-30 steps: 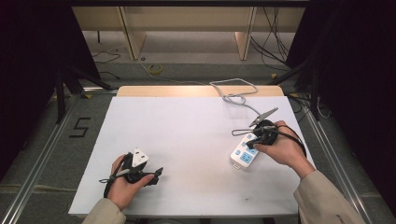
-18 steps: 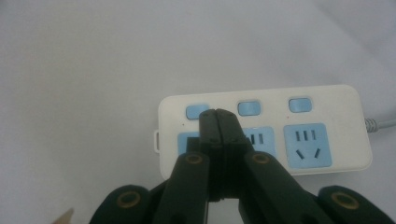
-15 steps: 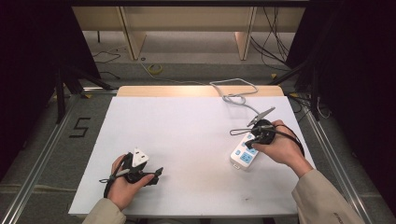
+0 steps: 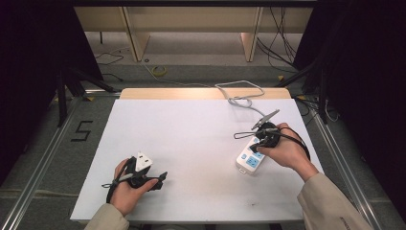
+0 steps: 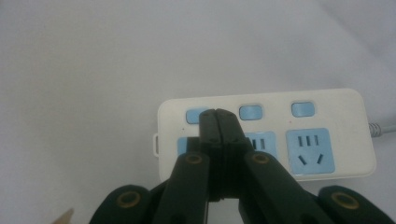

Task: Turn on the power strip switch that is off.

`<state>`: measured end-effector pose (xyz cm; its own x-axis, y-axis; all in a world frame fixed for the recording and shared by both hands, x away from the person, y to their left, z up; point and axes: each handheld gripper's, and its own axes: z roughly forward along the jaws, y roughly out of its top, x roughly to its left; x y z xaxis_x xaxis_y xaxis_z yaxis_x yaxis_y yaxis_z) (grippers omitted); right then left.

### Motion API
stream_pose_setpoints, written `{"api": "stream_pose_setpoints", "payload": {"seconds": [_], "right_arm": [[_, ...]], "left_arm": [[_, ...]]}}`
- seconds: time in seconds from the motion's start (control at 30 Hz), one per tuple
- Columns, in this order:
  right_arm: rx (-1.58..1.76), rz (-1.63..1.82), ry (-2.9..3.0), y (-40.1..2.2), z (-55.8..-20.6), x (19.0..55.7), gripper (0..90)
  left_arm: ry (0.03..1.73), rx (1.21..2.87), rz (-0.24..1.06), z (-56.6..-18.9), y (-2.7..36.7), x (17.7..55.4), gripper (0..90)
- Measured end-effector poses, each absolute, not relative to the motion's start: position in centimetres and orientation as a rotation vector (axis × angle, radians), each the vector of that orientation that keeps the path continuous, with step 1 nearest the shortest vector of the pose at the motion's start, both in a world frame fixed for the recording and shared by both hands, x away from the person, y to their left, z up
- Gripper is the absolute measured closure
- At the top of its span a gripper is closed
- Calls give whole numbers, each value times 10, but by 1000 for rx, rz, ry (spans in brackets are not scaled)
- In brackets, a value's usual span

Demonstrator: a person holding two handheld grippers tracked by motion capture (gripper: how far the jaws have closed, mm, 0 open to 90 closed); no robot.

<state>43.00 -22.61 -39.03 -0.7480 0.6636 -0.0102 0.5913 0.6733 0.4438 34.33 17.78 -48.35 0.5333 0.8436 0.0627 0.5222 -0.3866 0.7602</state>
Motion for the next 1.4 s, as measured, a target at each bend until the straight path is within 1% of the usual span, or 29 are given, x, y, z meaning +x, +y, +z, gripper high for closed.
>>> {"api": "stream_pose_setpoints", "payload": {"seconds": [1.4], "right_arm": [[1031, 598, 2731, -217, -396, 437, 900]], "left_arm": [[1100, 2072, 587, -483, 177, 343, 167]]}}
